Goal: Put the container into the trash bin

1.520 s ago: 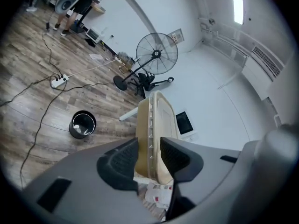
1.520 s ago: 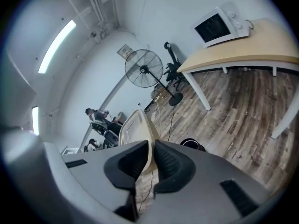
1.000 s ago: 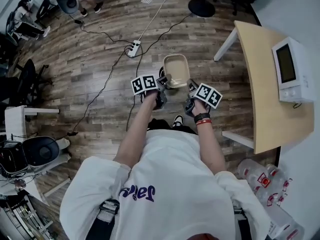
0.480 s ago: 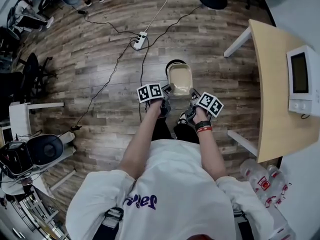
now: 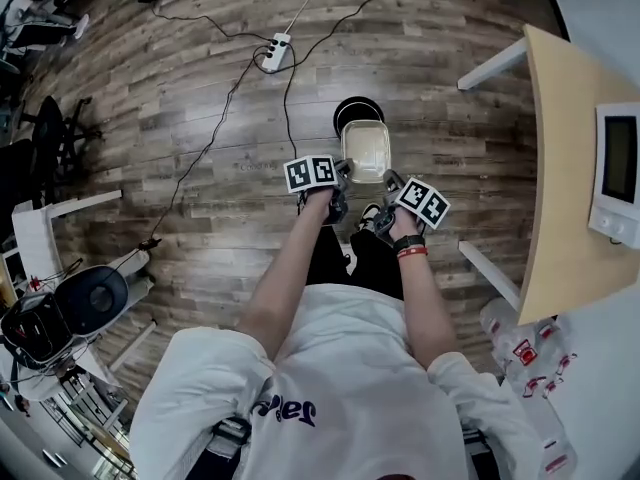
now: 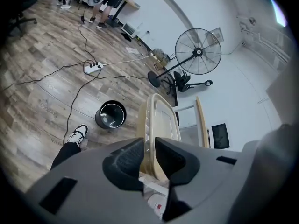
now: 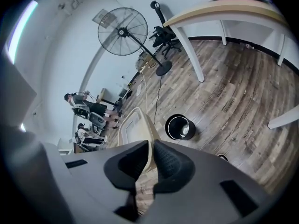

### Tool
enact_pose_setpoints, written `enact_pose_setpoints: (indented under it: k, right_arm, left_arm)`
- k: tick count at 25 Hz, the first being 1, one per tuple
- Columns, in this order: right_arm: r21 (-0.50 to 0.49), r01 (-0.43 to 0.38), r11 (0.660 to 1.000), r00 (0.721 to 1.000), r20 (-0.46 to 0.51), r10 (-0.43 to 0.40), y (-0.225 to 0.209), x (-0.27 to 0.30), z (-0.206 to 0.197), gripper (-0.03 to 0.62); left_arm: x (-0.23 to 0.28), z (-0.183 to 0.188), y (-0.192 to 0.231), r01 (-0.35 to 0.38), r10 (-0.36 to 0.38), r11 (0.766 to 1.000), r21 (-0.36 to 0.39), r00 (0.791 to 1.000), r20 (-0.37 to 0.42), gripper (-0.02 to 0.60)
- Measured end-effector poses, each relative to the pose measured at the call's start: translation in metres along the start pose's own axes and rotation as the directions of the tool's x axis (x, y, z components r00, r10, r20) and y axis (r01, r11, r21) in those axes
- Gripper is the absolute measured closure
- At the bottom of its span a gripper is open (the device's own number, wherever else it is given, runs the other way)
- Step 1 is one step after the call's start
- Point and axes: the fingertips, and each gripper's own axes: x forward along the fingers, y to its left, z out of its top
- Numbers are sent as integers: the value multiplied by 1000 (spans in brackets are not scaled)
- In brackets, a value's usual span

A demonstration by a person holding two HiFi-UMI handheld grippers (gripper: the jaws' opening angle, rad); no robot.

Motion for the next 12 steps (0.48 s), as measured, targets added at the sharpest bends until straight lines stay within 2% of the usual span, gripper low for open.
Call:
enact_pose_setpoints:
  k: [5,12]
  right_arm:
    - [7,19,1000,999,-40,-19,-8,35,3,543]
    - [0,25,1000,996,-89,-25,-21,92,13,543]
  left_arm:
    - [23,14,23,-37,37,999,12,999,-30,489]
    - [65,38,60,-45,45,999,-4,998,-37,491]
